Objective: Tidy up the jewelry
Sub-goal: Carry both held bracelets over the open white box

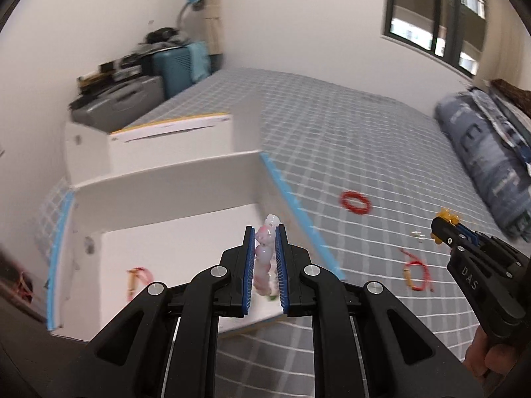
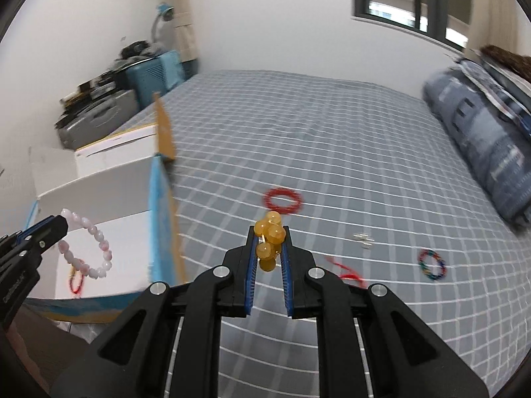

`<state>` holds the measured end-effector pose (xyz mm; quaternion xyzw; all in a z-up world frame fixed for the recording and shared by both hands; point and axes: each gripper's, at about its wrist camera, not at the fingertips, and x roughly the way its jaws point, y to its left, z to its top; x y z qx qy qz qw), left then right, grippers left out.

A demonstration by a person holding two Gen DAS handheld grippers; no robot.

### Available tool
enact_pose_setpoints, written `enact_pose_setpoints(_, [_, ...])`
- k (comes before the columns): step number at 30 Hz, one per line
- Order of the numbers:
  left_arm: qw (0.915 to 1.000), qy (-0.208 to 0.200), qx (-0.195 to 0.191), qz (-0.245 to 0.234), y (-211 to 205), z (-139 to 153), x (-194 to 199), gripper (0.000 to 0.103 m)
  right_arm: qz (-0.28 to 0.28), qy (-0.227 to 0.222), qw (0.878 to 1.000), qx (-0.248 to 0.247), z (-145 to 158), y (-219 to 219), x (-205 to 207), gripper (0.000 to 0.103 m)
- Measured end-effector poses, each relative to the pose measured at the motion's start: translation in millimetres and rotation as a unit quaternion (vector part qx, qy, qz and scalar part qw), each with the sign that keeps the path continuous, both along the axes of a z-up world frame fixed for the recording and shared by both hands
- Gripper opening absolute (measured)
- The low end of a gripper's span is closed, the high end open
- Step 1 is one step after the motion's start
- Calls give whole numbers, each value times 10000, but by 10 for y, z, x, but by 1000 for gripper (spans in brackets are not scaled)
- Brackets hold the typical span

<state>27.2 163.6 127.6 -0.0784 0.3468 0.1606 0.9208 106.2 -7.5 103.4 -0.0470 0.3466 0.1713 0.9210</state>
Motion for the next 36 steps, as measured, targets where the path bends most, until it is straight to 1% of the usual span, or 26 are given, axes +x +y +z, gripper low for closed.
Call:
enact_pose_setpoints(3, [9996,54,68,279,252,-42,-89,12,276,-5,9996,13,-13,325,-56,12])
enact_pose_setpoints(8, [9982,169,15,569,593,-157,-162,12,676,31,9977,19,-89,781,-154,12])
enact_pose_setpoints(13, [9967,366,-31,717,839,-323,-167,12,954,134,9953,-84,-216,1156,-175,12])
enact_pose_setpoints(16, [9955,456,-78,822,991,-396,-179,12,1132,312,9930,-117,-298,1338,-152,12])
enact_pose_setpoints(19, [9929,615,-110,1014,1134,-480,-186,12,1249,454,9908,-259,-377,1504,-120,12])
enact_pose_setpoints(21, [9909,751,-170,1102,1227,-547,-193,12,1369,775,9870,-340,-458,1629,-66,12])
enact_pose_setpoints(24, [9876,941,-257,1231,1348,-642,-208,12,1398,1090,9832,-425,-556,1748,-10,12])
enact_pose_setpoints(28, [9844,1170,-419,1243,1447,-746,-228,12,1343,1344,9798,-630,-689,1840,23,12])
enact_pose_setpoints(30, [9832,1264,-493,1218,1481,-801,-228,12,1251,1358,9791,-847,-741,1888,30,12])
enact_pose_setpoints(31, [9825,1315,-471,1231,1493,-826,-222,12,1223,1358,9790,-901,-758,1892,27,12])
enact_pose_setpoints(36, [9805,1432,-466,1265,1548,-899,-222,12,1224,1437,9776,-932,-804,1923,17,12])
